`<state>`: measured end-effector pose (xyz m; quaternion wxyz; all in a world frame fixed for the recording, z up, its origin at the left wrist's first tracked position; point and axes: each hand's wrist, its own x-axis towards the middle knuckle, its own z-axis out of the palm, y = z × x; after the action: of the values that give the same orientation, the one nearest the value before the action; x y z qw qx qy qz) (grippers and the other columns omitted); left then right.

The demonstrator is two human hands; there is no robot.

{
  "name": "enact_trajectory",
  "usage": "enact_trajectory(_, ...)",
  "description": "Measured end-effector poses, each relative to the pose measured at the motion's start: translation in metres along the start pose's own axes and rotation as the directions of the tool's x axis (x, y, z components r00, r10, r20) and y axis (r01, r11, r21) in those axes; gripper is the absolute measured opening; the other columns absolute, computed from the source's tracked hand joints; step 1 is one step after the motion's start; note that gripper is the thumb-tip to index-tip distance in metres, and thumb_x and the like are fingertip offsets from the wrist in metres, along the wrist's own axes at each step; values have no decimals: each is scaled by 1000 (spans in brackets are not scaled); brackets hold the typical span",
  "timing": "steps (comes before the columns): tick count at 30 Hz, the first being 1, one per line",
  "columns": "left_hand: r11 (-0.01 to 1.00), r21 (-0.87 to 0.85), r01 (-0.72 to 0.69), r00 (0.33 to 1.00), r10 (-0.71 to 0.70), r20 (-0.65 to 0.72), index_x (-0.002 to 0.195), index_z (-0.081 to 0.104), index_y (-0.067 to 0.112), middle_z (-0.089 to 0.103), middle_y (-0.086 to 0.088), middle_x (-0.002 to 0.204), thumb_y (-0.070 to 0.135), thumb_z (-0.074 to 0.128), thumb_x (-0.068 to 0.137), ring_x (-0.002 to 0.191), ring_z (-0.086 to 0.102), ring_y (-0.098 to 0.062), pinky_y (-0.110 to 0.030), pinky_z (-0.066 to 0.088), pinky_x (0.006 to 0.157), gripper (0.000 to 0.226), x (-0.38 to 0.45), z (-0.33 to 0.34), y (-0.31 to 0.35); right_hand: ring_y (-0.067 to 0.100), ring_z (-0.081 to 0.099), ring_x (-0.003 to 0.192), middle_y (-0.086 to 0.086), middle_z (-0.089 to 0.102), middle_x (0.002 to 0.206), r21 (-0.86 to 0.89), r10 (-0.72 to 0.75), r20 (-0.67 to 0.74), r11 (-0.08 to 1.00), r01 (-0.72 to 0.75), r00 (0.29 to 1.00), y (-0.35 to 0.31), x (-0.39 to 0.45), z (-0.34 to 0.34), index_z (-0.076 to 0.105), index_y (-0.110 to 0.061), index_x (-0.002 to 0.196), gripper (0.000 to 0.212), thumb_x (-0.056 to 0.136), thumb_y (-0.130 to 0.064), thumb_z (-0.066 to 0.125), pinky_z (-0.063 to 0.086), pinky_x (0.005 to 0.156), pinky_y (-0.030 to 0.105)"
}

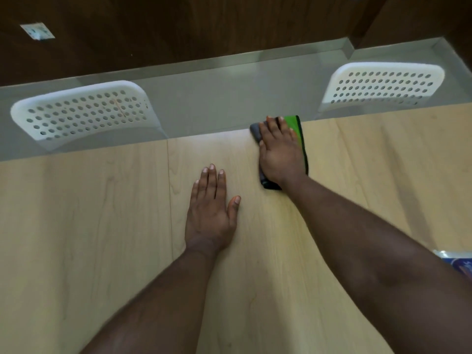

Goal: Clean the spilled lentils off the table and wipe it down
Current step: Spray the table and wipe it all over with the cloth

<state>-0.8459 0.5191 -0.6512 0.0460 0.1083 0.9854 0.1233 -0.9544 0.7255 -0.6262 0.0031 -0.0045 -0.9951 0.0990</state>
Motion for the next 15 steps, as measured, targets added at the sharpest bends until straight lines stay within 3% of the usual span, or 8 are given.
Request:
enact_trajectory(5,1000,-19,-6,1000,6,-1,168,9,8,1,-10,177,56,11,107,163,-6,-20,-42,4,133,77,0,-3,-1,28,17,161,3,26,173,28,-211,60,977,210,976,-39,-21,5,36,-20,163,59,107,-34,34,20,128,50)
enact_trajectory(10,999,-40,-22,1000,22,-6,168,14,6,7,-12,176,57,13,107,164,0,-21,-43,6,132,79,0,-4,-3,20,1,163,-2,14,176,46,-405,149,914,403,902,-8,-133,-5,28,-25,166,58,110,-35,33,10,131,42)
enact_trajectory(13,1000,-21,-9,1000,10,19,168,7,8,0,-9,177,61,7,106,163,-6,-19,-40,2,133,82,0,-6,-2,17,0,163,-3,14,176,54,-407,178,913,404,896,31,-163,-15,30,-25,166,57,109,-33,35,10,131,42)
enact_trajectory(15,1000,-19,-8,1000,8,17,168,5,9,-1,-9,177,64,2,104,163,-8,-19,-39,0,133,84,-2,-7,0,19,6,163,-2,19,175,20,-284,135,959,284,949,42,-143,-14,31,-24,165,57,109,-35,31,17,130,47)
